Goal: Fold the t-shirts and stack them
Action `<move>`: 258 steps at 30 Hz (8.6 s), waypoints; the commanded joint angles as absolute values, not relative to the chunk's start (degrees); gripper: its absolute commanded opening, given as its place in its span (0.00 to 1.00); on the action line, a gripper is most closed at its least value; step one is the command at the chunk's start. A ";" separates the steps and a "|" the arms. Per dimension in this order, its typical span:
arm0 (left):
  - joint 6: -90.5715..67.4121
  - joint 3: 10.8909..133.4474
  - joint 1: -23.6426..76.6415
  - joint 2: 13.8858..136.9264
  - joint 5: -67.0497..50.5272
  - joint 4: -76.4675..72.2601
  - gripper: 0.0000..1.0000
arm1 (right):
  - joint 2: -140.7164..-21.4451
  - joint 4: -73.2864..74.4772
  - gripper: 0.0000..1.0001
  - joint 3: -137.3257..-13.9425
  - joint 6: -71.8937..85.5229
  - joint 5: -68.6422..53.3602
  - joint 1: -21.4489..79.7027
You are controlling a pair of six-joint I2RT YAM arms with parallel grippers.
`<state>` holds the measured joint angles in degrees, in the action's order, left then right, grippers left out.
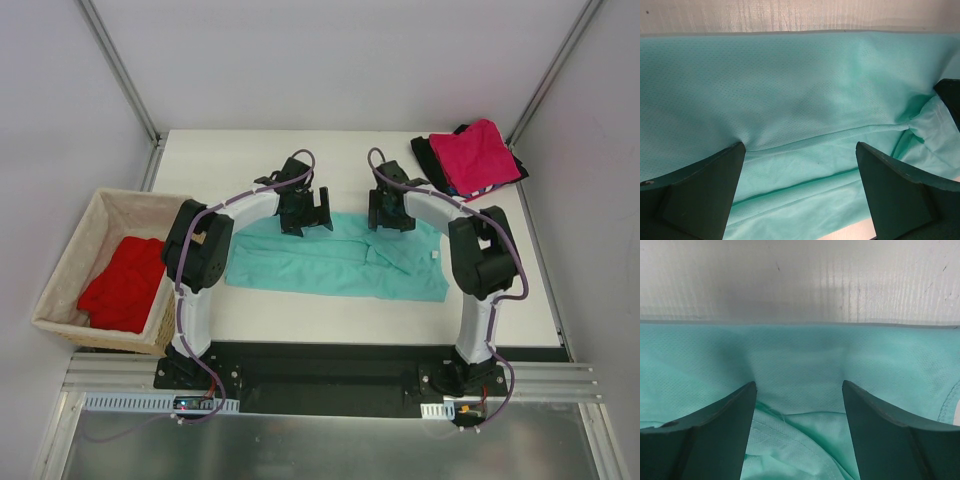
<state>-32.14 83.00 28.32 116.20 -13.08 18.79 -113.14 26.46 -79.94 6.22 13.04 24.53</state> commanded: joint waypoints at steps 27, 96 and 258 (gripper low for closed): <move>-32.08 82.97 28.92 115.84 -13.27 20.39 0.95 | -98.53 33.57 0.74 -72.78 8.08 21.44 33.74; -31.55 82.79 29.27 116.81 -13.45 19.95 0.95 | -101.08 34.28 0.74 -69.44 14.41 25.93 41.83; -21.80 69.00 16.52 71.28 -3.16 43.95 0.98 | -96.24 47.11 0.76 -61.26 20.74 30.50 32.43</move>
<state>-22.90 69.54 17.12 72.99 -2.90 44.34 -95.02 47.57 -61.39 19.73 29.78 32.14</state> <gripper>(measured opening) 0.976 0.762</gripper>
